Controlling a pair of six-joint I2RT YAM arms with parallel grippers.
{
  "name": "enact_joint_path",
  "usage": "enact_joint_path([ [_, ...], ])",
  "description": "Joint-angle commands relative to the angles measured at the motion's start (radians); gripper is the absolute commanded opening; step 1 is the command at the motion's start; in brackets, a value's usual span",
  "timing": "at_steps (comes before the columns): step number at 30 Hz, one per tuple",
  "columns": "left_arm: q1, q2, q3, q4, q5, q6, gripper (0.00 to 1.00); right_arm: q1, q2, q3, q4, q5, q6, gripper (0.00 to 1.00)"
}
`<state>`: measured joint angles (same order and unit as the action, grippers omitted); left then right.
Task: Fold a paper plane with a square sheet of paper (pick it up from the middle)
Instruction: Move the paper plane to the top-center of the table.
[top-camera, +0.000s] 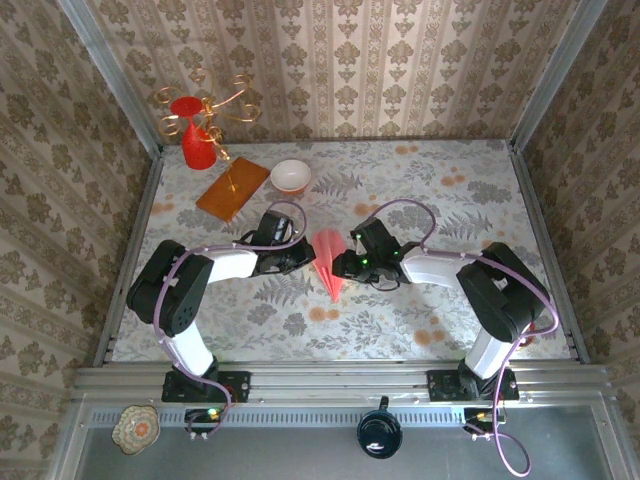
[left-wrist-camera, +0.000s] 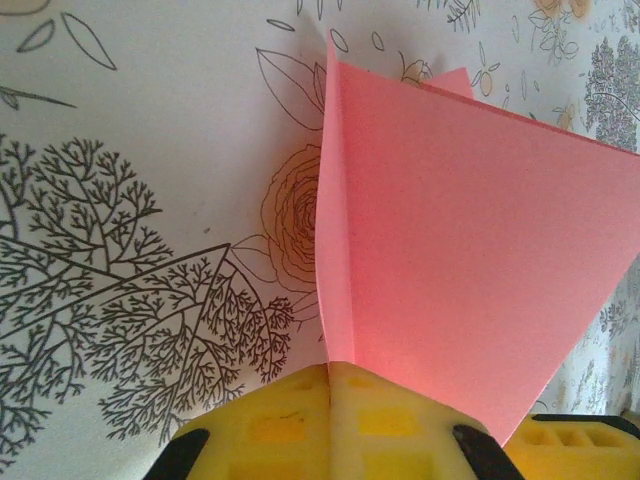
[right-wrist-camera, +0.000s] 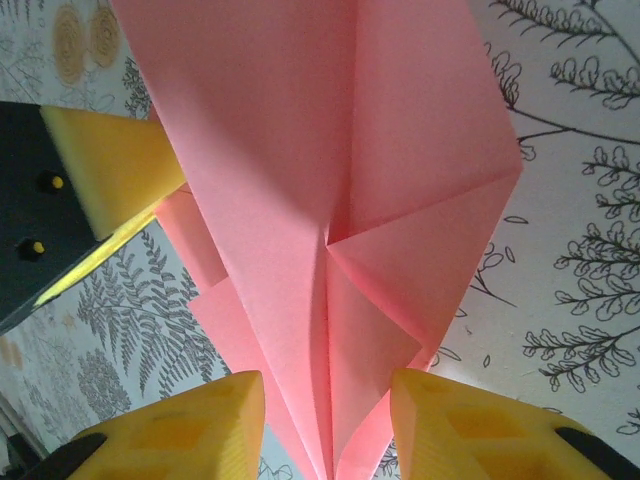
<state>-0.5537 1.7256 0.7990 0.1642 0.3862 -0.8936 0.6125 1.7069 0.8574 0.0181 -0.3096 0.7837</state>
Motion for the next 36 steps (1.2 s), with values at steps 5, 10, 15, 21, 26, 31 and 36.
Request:
enact_joint_path([
  [5, 0.011, -0.014, 0.019, -0.011, 0.022, 0.022, 0.04, 0.025, 0.007, 0.044, -0.038, 0.029, -0.038, 0.4],
  [10, 0.011, -0.015, 0.019, -0.012, 0.022, 0.022, 0.04, 0.039, 0.003, 0.051, -0.05, 0.05, -0.046, 0.4],
  [15, 0.011, -0.016, 0.017, -0.015, 0.019, 0.022, 0.04, 0.044, -0.027, 0.037, -0.07, 0.124, -0.044, 0.42],
  [21, 0.011, -0.017, 0.016, -0.019, 0.017, 0.022, 0.04, 0.043, -0.048, 0.03, -0.093, 0.188, -0.039, 0.44],
  [26, 0.011, -0.017, 0.016, -0.018, 0.017, 0.022, 0.04, 0.043, -0.015, 0.041, -0.099, 0.176, -0.026, 0.44],
  [31, 0.011, -0.018, 0.014, -0.022, 0.017, 0.024, 0.04, 0.043, -0.009, 0.048, -0.105, 0.182, -0.023, 0.46],
  [36, 0.011, -0.018, 0.016, -0.022, 0.017, 0.023, 0.04, 0.043, 0.003, 0.06, -0.11, 0.167, -0.026, 0.47],
])
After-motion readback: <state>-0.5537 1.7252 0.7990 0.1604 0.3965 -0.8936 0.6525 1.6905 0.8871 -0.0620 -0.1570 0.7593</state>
